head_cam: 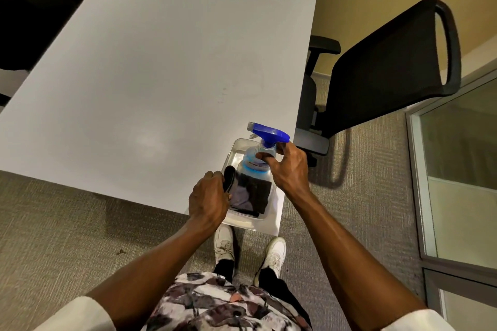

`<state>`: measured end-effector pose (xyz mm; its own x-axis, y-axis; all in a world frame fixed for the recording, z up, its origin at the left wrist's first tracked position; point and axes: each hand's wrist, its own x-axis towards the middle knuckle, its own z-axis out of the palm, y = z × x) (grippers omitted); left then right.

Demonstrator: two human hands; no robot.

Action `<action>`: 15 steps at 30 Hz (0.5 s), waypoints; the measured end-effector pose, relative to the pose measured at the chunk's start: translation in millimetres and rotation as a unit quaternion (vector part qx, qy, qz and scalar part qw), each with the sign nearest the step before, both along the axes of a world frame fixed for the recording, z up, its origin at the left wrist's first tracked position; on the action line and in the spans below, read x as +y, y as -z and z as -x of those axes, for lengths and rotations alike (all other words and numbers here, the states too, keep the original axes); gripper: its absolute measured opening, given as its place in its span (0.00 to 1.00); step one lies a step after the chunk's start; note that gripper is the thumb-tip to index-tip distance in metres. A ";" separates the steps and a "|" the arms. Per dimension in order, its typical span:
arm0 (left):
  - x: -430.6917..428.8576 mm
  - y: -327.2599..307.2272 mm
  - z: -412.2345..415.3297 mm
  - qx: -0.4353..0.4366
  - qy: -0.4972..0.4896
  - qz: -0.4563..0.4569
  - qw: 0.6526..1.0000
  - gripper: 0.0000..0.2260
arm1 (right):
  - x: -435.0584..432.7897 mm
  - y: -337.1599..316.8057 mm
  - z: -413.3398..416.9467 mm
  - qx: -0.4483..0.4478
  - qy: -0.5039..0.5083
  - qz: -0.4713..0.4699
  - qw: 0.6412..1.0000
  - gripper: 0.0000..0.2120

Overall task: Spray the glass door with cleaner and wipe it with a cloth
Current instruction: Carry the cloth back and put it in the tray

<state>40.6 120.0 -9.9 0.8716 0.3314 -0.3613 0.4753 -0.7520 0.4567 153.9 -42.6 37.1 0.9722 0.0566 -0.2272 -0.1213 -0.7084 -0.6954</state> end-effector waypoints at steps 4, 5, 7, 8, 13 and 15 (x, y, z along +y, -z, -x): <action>0.7 -6.1 -1.1 0.025 0.015 -0.029 0.999 0.16 | -1.5 0.8 1.9 0.005 -0.003 0.007 1.000 0.29; 0.8 -7.4 -1.5 0.028 0.021 -0.035 0.999 0.17 | -2.7 2.5 2.6 0.001 -0.007 0.005 1.000 0.29; 1.2 -9.6 -2.8 0.037 0.030 -0.042 0.998 0.19 | -6.2 4.0 5.4 -0.008 -0.011 -0.006 1.000 0.31; 1.1 -10.5 -3.1 0.043 0.038 -0.052 0.997 0.19 | -8.1 2.6 7.8 -0.010 -0.011 -0.009 1.000 0.32; -7.2 -25.1 -3.9 0.076 0.106 -0.152 0.980 0.16 | -30.7 2.2 21.4 -0.032 -0.017 -0.001 0.999 0.33; -14.0 -34.9 -4.8 0.072 0.135 -0.185 0.971 0.15 | -42.8 1.2 31.1 -0.034 -0.006 -0.003 0.999 0.32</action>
<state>45.4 106.1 25.0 0.8941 0.2280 -0.3855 0.2768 -0.9580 0.0754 122.8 -85.4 35.9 0.9845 0.0704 -0.1607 -0.0649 -0.7050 -0.7063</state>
